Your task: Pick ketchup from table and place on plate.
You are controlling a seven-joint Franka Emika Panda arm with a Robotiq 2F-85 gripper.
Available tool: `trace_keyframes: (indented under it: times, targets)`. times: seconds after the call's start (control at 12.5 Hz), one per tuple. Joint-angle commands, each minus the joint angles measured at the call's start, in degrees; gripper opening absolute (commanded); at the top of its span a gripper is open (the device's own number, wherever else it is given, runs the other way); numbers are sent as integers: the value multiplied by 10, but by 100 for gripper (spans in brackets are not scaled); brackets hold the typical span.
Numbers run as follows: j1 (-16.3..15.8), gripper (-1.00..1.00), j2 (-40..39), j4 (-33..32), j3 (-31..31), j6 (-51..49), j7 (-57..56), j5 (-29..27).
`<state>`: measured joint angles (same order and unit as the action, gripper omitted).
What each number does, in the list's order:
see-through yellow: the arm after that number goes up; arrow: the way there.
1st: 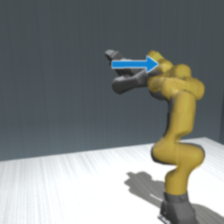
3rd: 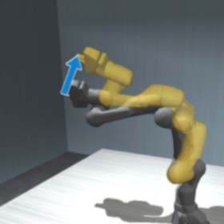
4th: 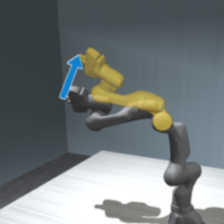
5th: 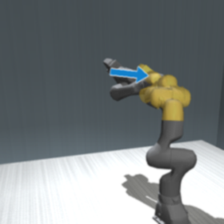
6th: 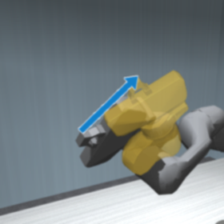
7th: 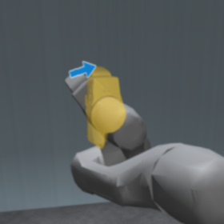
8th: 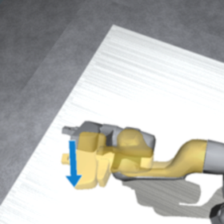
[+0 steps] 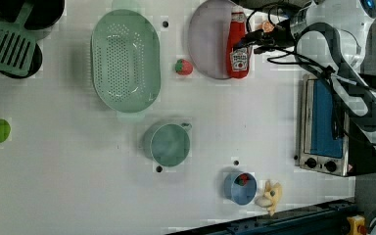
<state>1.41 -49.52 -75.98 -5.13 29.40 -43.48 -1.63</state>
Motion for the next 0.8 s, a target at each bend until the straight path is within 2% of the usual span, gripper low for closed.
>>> trace_keyframes:
  times: [0.08, 0.48, 0.8]
  targets:
    - [-5, 100, 67, 23, -1, 5, 83, -5]
    - [2, 100, 192, -32, 19, -115, 319, -4]
    - [2, 100, 324, -148, 33, -131, 343, 2]
